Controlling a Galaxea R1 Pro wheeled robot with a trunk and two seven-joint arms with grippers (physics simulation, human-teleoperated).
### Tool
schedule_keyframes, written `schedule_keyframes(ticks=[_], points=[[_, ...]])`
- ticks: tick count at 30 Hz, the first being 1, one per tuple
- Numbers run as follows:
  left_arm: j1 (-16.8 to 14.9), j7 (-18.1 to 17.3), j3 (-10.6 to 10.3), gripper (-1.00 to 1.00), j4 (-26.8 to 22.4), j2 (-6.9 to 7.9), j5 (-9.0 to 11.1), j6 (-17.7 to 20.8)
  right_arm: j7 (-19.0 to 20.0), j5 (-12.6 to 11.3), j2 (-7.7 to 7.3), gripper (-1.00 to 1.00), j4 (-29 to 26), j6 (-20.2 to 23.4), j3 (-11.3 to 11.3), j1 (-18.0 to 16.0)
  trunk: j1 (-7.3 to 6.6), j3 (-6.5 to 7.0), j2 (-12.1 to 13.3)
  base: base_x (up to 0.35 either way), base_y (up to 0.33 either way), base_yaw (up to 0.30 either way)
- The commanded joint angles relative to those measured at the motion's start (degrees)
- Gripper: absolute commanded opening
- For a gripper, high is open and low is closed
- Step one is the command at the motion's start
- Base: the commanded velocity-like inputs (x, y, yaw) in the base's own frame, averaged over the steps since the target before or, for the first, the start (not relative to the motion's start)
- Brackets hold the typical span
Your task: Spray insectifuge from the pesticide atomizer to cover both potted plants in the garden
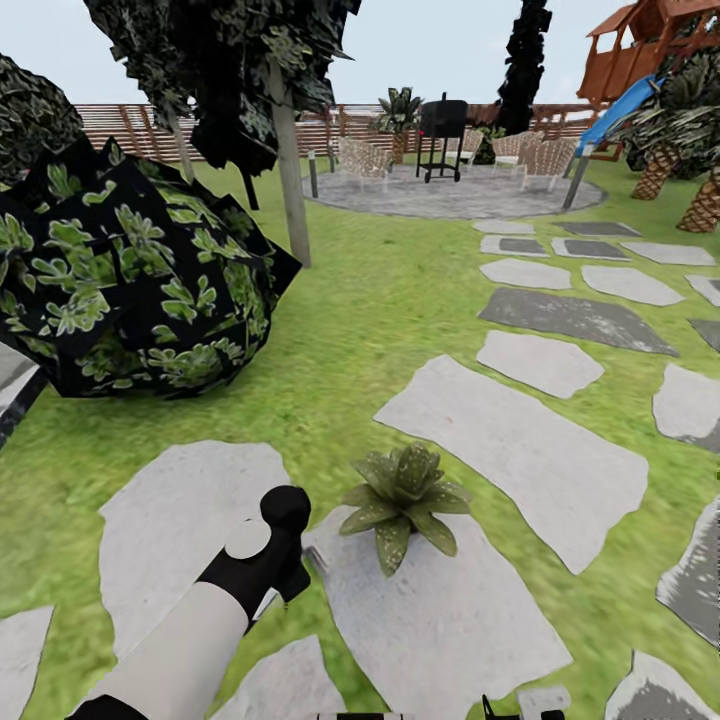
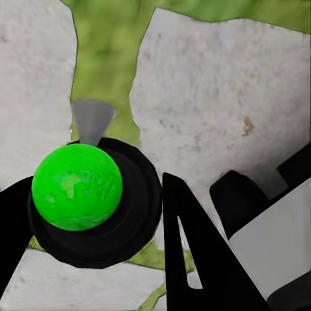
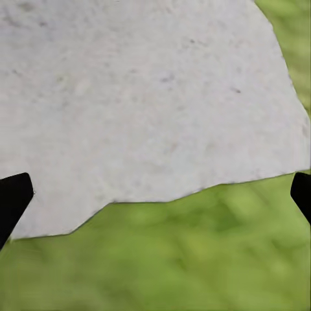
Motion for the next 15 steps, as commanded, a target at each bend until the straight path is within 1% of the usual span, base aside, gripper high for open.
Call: schedule_keyframes(ticks=[1, 11, 15], points=[[0.0, -0.6, 0.0, -1.00, -0.1, 0.01, -0.5, 0.6, -0.6, 0.3, 0.00, 1.00, 0.1, -0.1, 0.5, 0.0, 0.01, -0.04, 0.0, 0.231, 0.277, -0.300], [0.0, -0.6, 0.2, -1.00, -0.1, -0.04, -0.2, 0.6, -0.6, 0.3, 0.00, 1.00, 0.1, -0.1, 0.5, -0.1, 0.01, -0.04, 0.0, 0.236, 0.264, -0.300], [0.0, -0.6, 0.2, -1.00, -0.1, -0.04, -0.2, 0.6, -0.6, 0.3, 0.00, 1.00, 0.1, -0.1, 0.5, -0.1, 0.01, -0.04, 0.0, 0.151, 0.296, -0.300]])
